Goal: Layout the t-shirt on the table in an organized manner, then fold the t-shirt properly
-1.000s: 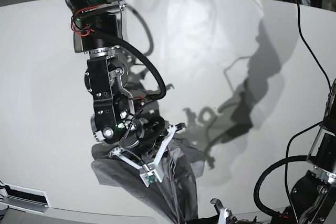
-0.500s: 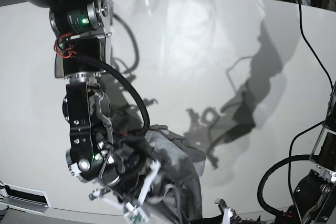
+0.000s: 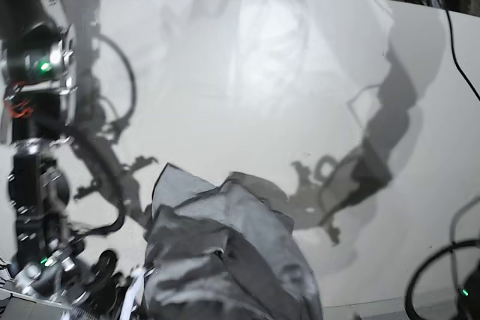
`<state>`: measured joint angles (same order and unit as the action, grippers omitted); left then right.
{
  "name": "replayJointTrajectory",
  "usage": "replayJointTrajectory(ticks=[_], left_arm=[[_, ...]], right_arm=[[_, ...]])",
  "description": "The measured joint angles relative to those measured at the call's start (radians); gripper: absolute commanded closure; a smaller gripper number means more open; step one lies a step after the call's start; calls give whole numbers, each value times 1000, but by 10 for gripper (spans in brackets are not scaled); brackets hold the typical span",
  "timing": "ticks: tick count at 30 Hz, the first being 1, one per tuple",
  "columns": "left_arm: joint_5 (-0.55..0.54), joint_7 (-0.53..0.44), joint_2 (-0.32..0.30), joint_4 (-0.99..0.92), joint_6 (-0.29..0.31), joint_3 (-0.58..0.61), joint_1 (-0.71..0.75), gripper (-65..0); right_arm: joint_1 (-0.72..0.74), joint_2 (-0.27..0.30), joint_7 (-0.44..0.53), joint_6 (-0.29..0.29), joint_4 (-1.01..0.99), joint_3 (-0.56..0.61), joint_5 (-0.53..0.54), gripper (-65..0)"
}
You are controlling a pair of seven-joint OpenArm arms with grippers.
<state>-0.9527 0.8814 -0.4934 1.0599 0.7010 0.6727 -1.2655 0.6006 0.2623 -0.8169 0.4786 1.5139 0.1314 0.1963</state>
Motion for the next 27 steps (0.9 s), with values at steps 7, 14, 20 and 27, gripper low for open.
replayJointTrajectory(ticks=[7, 14, 20, 27], left_arm=[[-175, 88, 1, 5, 0, -4, 13, 0], [-166, 97, -7, 3, -4, -5, 4, 0], [-193, 95, -2, 3, -4, -5, 4, 0], [-193, 133, -2, 1, -4, -5, 4, 0]], right_arm=[[165, 121, -7, 7, 2, 1, 76, 0], [312, 203, -14, 18, -57, -1, 97, 0], [373, 238, -158, 148, -153, -5, 455, 0], [239, 107, -265, 208, -321, -2, 700, -411]])
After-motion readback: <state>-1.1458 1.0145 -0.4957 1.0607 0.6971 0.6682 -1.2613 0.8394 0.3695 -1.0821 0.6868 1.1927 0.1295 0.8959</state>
